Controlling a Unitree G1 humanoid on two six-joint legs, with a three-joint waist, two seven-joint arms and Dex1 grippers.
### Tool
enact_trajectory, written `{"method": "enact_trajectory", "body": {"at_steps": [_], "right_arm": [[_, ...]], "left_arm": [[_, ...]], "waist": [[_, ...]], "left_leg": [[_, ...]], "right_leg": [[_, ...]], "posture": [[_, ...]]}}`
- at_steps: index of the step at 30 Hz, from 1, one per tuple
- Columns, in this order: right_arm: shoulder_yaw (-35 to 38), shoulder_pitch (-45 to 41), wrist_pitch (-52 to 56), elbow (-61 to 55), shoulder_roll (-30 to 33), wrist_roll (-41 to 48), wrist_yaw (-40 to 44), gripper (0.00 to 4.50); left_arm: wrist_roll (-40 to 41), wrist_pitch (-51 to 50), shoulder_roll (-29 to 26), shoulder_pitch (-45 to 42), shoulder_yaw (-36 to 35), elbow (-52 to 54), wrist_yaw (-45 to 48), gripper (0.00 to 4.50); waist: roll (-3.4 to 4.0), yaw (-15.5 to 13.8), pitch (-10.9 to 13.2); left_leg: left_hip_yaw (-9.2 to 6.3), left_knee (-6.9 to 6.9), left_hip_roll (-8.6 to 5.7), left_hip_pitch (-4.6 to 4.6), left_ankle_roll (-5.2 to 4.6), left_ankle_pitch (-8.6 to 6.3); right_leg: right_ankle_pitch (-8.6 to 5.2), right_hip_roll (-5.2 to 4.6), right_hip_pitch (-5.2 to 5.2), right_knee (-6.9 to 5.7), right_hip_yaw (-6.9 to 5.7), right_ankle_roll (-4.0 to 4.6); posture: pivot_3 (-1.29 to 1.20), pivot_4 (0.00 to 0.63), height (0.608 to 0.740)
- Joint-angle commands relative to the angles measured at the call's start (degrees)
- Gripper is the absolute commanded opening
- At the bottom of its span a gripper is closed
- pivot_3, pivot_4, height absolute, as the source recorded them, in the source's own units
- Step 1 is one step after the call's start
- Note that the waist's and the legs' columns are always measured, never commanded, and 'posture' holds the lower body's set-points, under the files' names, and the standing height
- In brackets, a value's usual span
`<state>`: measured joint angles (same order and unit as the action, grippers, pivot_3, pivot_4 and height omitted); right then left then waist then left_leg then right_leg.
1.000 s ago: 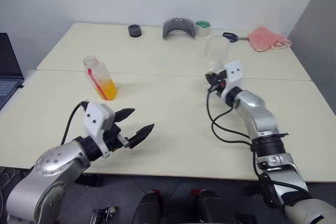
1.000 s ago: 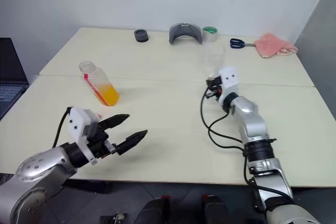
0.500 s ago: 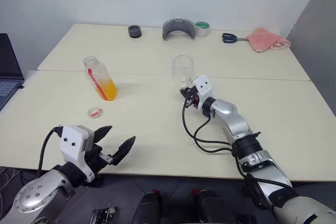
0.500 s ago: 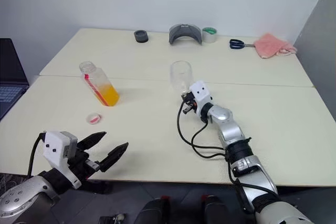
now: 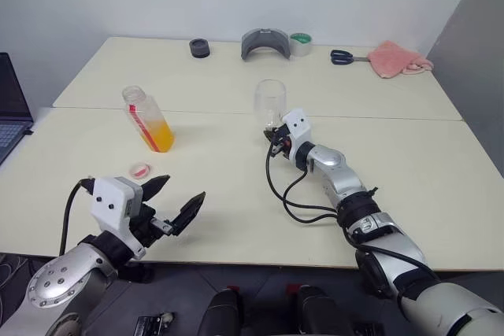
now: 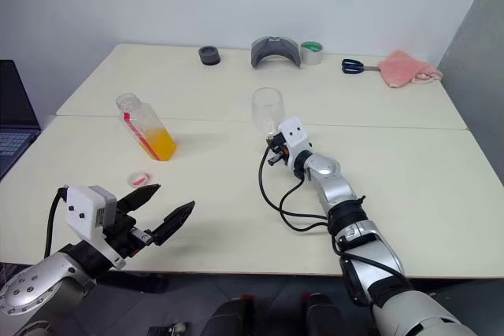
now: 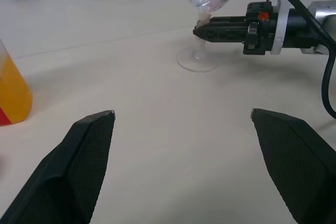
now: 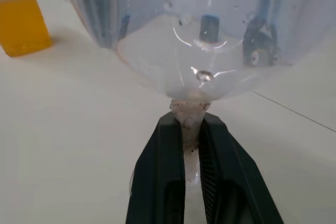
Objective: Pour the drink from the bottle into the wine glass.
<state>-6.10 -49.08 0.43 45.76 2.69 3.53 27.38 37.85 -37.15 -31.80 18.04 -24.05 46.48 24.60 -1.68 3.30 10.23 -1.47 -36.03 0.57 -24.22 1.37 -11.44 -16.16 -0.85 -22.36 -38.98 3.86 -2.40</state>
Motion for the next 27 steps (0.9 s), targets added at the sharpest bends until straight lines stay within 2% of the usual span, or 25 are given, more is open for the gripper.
{"method": "enact_trajectory", "body": {"at_steps": [1,9,10,14,21,27], "right_arm": [[0.95,-0.14,-0.73,-1.67,0.17,0.30,0.52,1.38],[-0.45,6.26,1.17,-10.99,1.94,-0.05,3.34,4.29],[-0.57,7.20,1.84,-12.63,2.17,-0.05,3.51,4.45],[-2.21,12.06,4.73,-21.37,4.57,-1.40,4.16,4.45],[-3.26,24.54,12.61,-46.87,15.29,1.40,11.58,4.45],[0.35,30.87,22.35,-64.85,22.31,9.93,15.69,4.45]], "left_arm": [[-1.30,0.31,-0.27,-0.73,0.10,-0.66,-1.40,4.50],[-4.20,0.72,0.19,-3.90,4.30,-2.37,-3.15,4.50],[-4.49,0.75,0.27,-4.37,4.68,-2.73,-3.40,4.50],[-5.04,0.22,0.89,-6.38,4.98,-3.92,-4.94,4.50],[-11.41,3.22,3.30,-10.07,6.19,-9.21,-9.96,4.50],[-15.09,4.84,7.45,-12.13,6.41,-11.94,-14.11,4.50]], "waist": [[0.00,0.00,0.00],[0.01,-0.04,0.00],[0.01,-0.04,0.01],[0.01,-0.08,0.00],[0.00,-0.55,0.00],[-0.01,-0.56,0.01]], "left_leg": [[0.00,0.00,0.00,0.02,0.00,0.00],[0.01,0.03,0.00,0.06,0.03,-0.02],[0.01,0.03,0.00,0.07,0.03,-0.02],[-0.01,0.04,0.01,0.07,0.03,-0.02],[0.01,0.04,0.00,0.07,0.05,-0.04],[0.03,0.04,0.08,0.08,0.07,-0.05]], "right_leg": [[0.00,0.00,0.02,0.00,0.00,0.00],[-0.01,0.00,0.04,0.01,0.02,0.01],[-0.01,0.00,0.04,0.00,0.02,0.01],[-0.01,0.01,0.04,0.00,0.01,0.01],[-0.02,0.00,0.04,0.02,0.04,-0.01],[-0.04,0.01,0.05,0.06,0.05,-0.02]], "posture": [[0.00,0.150,0.740],[0.00,0.150,0.740],[0.00,0.150,0.740],[0.00,0.150,0.740],[0.00,0.150,0.740],[0.00,0.150,0.740]]}}
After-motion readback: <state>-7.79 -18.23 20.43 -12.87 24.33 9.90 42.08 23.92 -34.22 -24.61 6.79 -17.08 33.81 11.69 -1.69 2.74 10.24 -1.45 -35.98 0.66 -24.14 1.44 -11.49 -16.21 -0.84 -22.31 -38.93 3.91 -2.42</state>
